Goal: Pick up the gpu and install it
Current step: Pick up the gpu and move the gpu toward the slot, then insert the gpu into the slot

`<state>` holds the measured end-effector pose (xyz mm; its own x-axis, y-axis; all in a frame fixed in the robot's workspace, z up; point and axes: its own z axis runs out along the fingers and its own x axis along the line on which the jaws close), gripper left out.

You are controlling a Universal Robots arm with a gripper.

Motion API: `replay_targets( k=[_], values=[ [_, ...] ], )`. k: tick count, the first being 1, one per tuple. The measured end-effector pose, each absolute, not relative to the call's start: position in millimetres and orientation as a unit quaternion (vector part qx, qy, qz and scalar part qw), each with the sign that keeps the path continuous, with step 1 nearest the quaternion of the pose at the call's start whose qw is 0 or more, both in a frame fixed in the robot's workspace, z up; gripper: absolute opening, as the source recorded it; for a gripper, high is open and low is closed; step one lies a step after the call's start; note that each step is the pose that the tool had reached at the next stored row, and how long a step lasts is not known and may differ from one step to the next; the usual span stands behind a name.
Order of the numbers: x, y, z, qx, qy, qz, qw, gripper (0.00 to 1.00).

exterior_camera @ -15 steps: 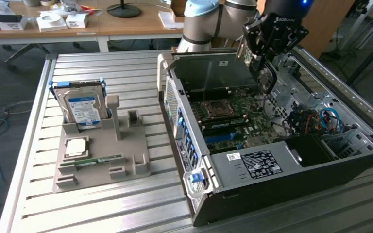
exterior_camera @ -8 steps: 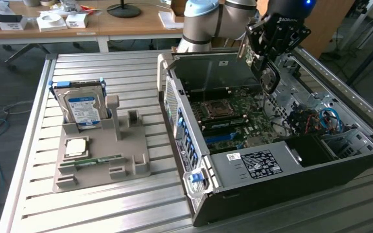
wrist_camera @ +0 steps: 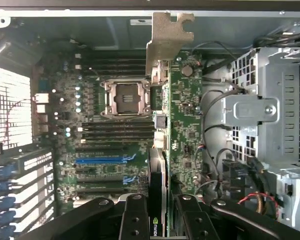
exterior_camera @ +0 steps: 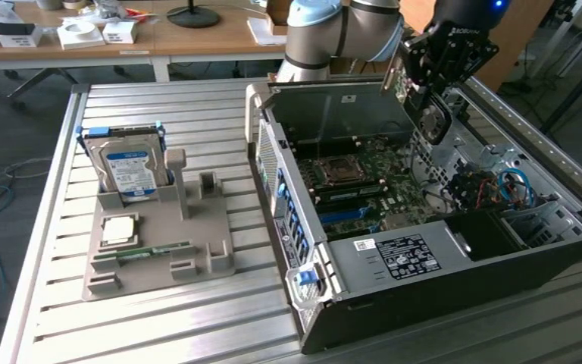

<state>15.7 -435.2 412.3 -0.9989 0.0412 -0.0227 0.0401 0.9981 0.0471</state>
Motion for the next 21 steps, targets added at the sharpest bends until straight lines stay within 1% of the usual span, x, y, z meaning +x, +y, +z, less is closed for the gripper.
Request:
replay_targets(
  k=[21],
  values=[
    [27.3, -435.3, 412.2, 0.018, 0.999, 0.023, 0.012, 0.27]
  ],
)
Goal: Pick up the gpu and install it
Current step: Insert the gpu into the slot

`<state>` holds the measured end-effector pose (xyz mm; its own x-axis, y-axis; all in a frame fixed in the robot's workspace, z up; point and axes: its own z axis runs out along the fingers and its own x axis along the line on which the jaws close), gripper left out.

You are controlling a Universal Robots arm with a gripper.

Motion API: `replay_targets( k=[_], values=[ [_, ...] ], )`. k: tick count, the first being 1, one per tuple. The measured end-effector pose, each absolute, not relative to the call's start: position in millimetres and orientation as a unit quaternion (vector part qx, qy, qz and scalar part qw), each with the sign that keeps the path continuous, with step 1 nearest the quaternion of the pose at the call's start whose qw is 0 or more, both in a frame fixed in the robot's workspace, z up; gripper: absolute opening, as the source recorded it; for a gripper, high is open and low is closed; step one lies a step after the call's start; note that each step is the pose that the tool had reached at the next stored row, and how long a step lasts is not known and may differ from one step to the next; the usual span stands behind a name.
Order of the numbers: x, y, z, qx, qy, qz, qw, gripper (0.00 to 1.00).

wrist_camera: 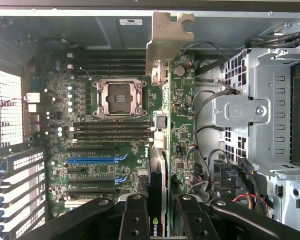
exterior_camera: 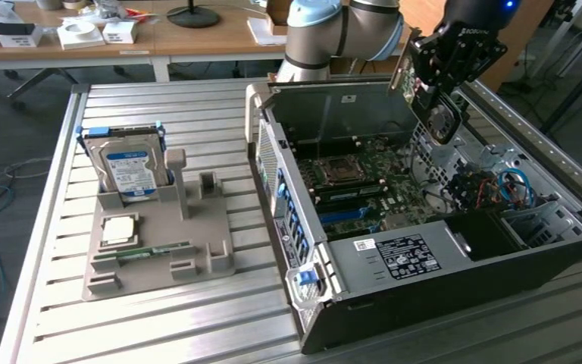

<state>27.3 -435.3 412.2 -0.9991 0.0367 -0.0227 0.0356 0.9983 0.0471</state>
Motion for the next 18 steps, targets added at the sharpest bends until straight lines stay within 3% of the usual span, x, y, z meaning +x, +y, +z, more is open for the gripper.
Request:
replay_targets(
  k=[18],
  values=[
    [27.2, -435.3, 412.2, -0.038, 0.999, 0.024, 0.010, 0.27]
  ],
)
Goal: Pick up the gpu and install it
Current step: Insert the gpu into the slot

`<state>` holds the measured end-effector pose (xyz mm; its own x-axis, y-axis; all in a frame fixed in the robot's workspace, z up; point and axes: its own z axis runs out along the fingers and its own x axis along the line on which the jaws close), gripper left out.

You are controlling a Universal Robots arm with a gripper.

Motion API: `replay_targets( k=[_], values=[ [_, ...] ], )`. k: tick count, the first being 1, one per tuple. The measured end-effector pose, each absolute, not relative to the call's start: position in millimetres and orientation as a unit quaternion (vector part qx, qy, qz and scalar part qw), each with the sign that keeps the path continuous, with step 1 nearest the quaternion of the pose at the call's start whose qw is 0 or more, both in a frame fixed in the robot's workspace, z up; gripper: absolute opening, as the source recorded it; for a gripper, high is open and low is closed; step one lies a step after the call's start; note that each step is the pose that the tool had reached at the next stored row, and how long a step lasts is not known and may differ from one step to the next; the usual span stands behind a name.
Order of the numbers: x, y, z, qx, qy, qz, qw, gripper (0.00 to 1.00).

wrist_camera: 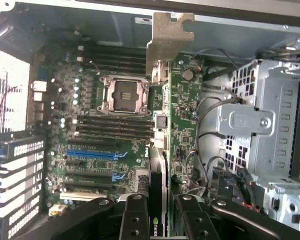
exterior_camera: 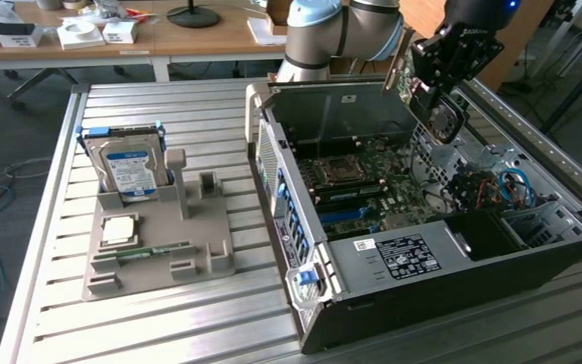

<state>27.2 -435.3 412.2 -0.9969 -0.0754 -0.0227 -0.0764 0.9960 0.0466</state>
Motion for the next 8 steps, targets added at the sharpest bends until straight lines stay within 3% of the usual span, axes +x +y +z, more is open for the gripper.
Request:
replay_targets(
  k=[8],
  values=[
    [27.2, -435.3, 412.2, -0.092, 0.995, 0.024, 0.009, 0.27]
  ],
)
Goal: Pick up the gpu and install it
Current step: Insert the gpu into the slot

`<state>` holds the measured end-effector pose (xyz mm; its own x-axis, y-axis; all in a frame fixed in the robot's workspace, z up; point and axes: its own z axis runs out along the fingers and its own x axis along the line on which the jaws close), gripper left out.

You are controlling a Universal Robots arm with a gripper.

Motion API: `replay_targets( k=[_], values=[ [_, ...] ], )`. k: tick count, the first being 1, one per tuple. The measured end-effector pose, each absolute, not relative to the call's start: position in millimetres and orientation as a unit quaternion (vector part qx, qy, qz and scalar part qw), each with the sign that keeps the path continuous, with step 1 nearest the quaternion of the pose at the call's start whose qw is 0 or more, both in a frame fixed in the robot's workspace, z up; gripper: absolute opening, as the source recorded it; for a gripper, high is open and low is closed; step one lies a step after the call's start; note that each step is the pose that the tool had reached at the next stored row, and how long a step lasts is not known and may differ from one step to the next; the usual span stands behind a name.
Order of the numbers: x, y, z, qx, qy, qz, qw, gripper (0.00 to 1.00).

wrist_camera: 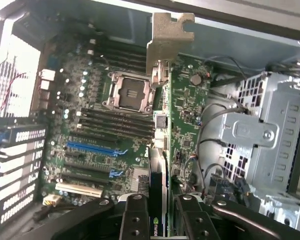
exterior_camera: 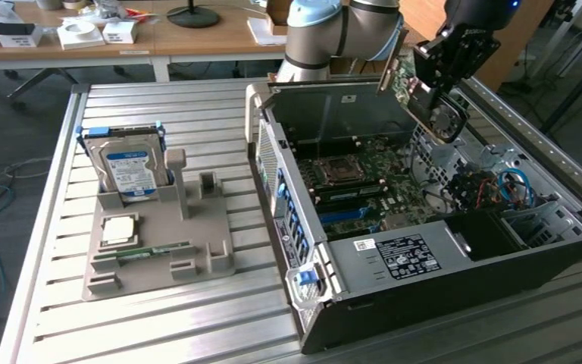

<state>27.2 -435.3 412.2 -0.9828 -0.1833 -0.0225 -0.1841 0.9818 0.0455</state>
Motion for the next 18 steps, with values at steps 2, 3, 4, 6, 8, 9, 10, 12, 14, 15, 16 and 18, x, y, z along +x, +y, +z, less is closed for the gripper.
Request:
replay_targets(
  k=[2, 3, 4, 6, 8, 9, 10, 12, 14, 15, 16, 18],
  values=[
    [27.2, -435.3, 412.2, -0.106, 0.994, 0.024, 0.009, 0.27],
    [27.2, -435.3, 412.2, -0.113, 0.993, 0.024, 0.009, 0.27],
    [27.2, -435.3, 412.3, -0.120, 0.992, 0.024, 0.008, 0.27],
    [27.2, -435.3, 412.2, -0.134, 0.991, 0.023, 0.008, 0.27],
    [27.2, -435.3, 412.2, -0.148, 0.989, 0.023, 0.008, 0.27],
    [27.2, -435.3, 412.2, -0.155, 0.988, 0.023, 0.008, 0.27],
    [27.2, -435.3, 412.2, -0.162, 0.987, 0.023, 0.007, 0.27],
    [27.2, -435.3, 412.2, -0.174, 0.985, 0.023, 0.007, 0.27],
    [27.2, -435.3, 412.2, -0.184, 0.983, 0.023, 0.007, 0.27],
    [27.2, -435.3, 412.2, -0.189, 0.982, 0.023, 0.007, 0.27],
    [27.2, -435.3, 412.2, -0.191, 0.981, 0.023, 0.007, 0.27],
    [27.2, -435.3, 412.2, -0.191, 0.981, 0.023, 0.007, 0.27]
  ],
)
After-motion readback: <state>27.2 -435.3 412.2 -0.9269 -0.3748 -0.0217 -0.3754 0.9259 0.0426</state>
